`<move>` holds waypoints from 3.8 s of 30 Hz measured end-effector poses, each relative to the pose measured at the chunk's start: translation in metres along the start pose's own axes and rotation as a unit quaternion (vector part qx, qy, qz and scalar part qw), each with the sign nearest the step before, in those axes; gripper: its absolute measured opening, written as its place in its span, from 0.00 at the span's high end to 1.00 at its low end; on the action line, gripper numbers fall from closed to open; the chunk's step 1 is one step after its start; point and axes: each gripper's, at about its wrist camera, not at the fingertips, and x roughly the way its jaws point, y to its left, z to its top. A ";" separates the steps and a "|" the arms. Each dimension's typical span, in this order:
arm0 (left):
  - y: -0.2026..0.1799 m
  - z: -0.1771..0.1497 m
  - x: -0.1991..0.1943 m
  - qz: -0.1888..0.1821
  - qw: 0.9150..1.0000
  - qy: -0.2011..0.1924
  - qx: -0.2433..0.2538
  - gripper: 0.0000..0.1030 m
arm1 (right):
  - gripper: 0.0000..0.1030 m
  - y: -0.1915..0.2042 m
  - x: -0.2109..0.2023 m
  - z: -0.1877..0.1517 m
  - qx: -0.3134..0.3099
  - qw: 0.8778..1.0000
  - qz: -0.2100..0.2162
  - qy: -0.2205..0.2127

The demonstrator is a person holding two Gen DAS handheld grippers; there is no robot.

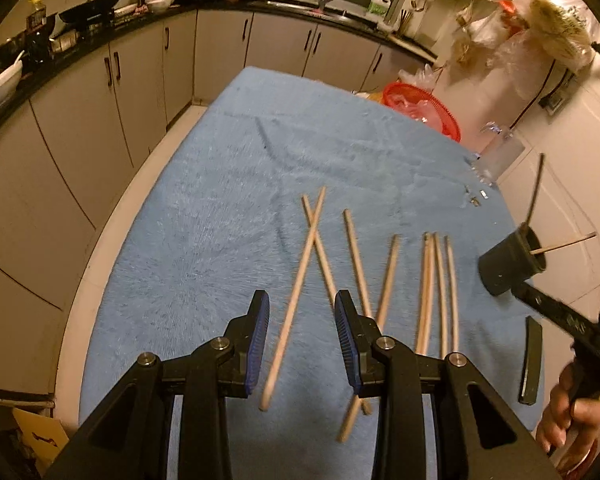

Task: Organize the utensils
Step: 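Move the left tool back and grasp another wooden chopstick, then lift the chopstick and carry it over the black cup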

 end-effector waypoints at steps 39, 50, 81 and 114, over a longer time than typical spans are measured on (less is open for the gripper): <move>-0.014 0.038 0.114 0.091 0.990 0.094 0.056 0.83 | 0.93 0.017 0.060 -0.003 -0.035 0.997 0.042 0.055; 0.018 -0.001 0.076 0.091 0.991 0.097 -0.005 0.86 | 0.93 0.020 0.060 -0.005 -0.038 0.996 0.060 0.055; -0.028 0.042 -0.001 0.009 0.997 -0.065 0.042 0.94 | 0.93 0.032 0.013 0.007 -0.060 0.993 0.098 -0.034; -0.086 0.015 -0.092 -0.041 0.984 -0.142 0.096 0.94 | 0.93 0.025 -0.093 -0.013 -0.073 0.967 0.120 -0.212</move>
